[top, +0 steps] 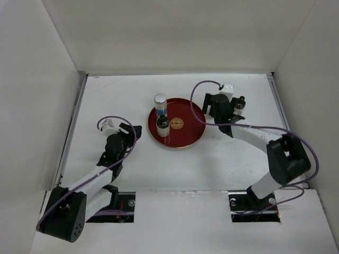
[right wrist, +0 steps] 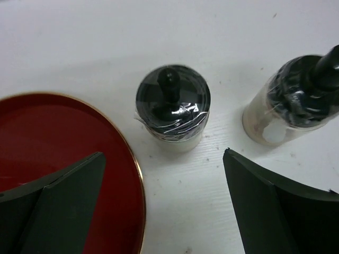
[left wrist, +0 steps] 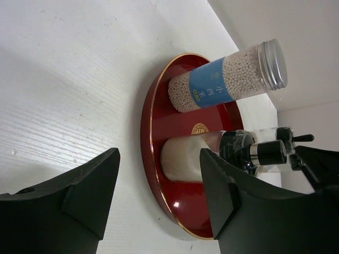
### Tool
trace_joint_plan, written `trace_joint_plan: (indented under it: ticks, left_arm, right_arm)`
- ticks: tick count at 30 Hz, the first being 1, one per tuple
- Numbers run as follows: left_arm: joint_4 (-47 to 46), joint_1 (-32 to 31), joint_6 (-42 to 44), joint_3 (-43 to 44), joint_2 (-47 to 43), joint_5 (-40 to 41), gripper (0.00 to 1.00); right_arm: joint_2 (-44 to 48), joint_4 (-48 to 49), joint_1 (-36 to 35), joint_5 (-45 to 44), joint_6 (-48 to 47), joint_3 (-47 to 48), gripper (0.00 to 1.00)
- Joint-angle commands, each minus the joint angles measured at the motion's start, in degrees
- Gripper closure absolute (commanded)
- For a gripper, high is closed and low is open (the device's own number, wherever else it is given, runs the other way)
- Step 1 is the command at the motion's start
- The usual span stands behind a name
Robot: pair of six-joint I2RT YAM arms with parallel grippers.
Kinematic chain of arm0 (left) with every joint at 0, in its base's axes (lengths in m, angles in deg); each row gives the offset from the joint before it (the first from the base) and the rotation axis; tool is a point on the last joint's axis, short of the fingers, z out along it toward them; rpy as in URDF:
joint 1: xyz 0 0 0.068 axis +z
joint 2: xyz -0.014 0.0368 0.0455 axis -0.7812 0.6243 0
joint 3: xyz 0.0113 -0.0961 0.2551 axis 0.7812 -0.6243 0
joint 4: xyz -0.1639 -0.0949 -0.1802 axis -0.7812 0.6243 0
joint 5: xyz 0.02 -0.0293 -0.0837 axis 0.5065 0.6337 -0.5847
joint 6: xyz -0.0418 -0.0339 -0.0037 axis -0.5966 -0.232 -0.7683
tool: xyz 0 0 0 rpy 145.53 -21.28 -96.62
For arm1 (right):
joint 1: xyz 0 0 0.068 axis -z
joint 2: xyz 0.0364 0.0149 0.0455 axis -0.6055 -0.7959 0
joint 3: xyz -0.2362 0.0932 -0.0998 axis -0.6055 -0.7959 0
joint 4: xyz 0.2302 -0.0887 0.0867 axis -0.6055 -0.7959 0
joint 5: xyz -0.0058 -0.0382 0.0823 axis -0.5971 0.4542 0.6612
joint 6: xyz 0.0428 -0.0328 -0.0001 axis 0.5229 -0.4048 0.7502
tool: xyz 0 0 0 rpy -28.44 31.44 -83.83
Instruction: Organize the condiment bottles
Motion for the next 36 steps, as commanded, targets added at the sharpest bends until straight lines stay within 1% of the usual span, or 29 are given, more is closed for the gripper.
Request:
trace_joint_plan:
  ticks: [1, 5, 11, 14, 16, 19, 20, 22, 24, 27, 30, 36]
  left_arm:
    - [-3.7, -0.1, -0.4, -0.8, -0.7, 0.2, 0.4]
    - [-3.9, -0.7, -0.3, -1.2, -1.8, 1.0, 0.4]
    - [-6.9, -1.1, -0.8, -2.4, -0.1, 1.7, 0.4]
    - [-7.6, -1.3, -0.8, -2.3, 1.2, 1.8, 0.4]
    - [-7.6, -1.3, -0.8, -2.2, 1.8, 1.7, 0.4]
    - [-7.6, -1.2, -0.5, -2.3, 1.4, 1.9, 0.4]
    - [-7.6, -1.2, -0.4, -2.3, 1.2, 2.1, 0.4]
    - [-7.6, -1.2, -0.2, -2.4, 0.9, 3.0, 0.4]
    - [-7.5, -1.3, 0.0, -2.4, 0.9, 3.6, 0.4]
    - [-7.3, -0.3, 0.6, -2.4, 0.8, 3.8, 0.4]
    - [-7.1, 0.5, 0.7, -2.4, 0.4, 4.1, 0.4]
    - [-7.0, 0.7, 1.3, -2.5, -0.3, 4.2, 0.4]
  right_arm:
    - [-3.6, 2.3, 2.1, 3.9, -1.4, 4.9, 0.0]
    - [-7.8, 2.7, 4.5, 4.7, -1.5, 8.0, 0.0]
    - [-14.8, 5.0, 7.0, 6.1, -2.4, 12.3, 0.0]
    - [-17.1, 4.6, 7.7, 8.1, -2.0, 14.2, 0.1]
    - [-17.3, 4.4, 7.7, 8.0, -1.7, 14.5, 0.21]
    - [-14.0, 5.0, 7.6, 6.4, -1.0, 13.2, 0.35]
    - [-11.9, 5.4, 7.5, 5.2, -1.2, 12.6, 0.38]
    - [-7.6, 7.0, 6.9, 3.1, -2.6, 11.6, 0.39]
    - [-4.4, 7.2, 4.5, 2.5, -4.5, 11.7, 0.4]
    - [-3.3, 6.9, 0.8, 4.4, -5.7, 13.1, 0.4]
    - [-6.1, 7.0, -1.8, 7.5, -4.8, 15.7, 0.4]
    - [-15.1, 5.6, -5.3, 9.5, -3.4, 23.3, 0.39]
